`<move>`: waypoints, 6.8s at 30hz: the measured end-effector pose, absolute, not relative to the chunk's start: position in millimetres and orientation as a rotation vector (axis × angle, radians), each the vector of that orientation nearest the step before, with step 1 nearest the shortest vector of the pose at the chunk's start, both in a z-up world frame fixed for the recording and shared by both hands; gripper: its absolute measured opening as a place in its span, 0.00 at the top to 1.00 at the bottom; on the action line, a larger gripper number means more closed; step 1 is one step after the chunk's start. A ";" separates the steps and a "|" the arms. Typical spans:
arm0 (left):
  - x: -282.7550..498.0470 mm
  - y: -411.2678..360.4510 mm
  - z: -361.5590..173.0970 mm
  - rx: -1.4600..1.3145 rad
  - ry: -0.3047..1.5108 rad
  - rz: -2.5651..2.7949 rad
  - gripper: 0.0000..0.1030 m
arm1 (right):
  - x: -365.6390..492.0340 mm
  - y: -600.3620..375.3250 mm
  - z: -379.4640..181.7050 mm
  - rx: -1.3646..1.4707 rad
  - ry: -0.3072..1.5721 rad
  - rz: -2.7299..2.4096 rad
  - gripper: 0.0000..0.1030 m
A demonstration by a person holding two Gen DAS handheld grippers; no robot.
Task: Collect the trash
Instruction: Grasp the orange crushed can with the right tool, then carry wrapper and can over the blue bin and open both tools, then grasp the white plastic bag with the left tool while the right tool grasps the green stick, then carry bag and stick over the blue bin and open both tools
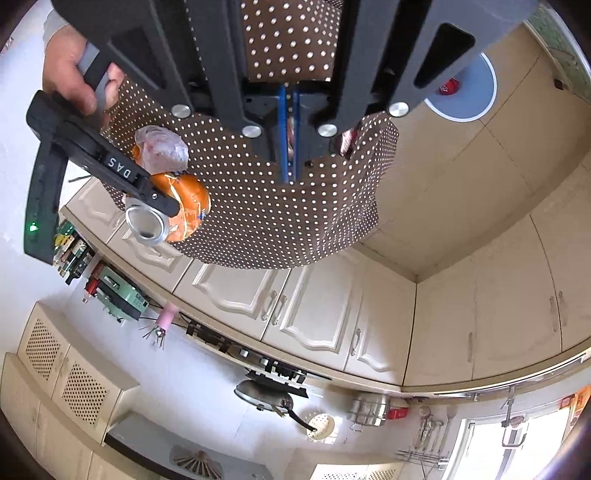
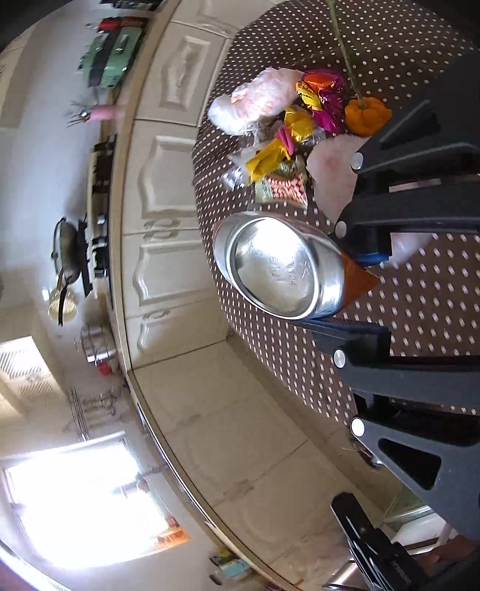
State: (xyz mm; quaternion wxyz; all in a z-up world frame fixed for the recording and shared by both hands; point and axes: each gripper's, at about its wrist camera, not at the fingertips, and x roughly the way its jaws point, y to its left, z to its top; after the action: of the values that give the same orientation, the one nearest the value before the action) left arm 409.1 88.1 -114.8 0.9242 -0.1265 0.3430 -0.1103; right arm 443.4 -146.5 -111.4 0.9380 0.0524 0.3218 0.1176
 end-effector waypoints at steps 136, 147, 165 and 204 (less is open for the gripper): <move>342.6 74.5 -96.1 -0.225 0.691 -0.217 0.87 | 367.2 -128.1 -81.6 0.083 0.606 0.456 0.97; 309.9 190.2 -122.8 -0.323 0.707 -0.018 0.87 | 366.3 -3.1 -106.9 0.010 0.685 0.673 0.97; 347.5 333.4 -274.8 -0.475 0.952 0.260 0.87 | 411.7 119.0 -231.4 -0.110 0.943 0.753 0.97; 351.7 356.7 -271.9 -0.535 0.945 0.336 0.63 | 435.7 189.1 -247.2 -0.180 0.934 0.741 0.62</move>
State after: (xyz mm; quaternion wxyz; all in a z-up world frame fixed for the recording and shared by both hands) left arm 351.7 356.7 -271.9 0.8426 -0.2534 0.4477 0.1593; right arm 435.7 189.1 -247.2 0.8237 -0.0846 0.4393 0.3484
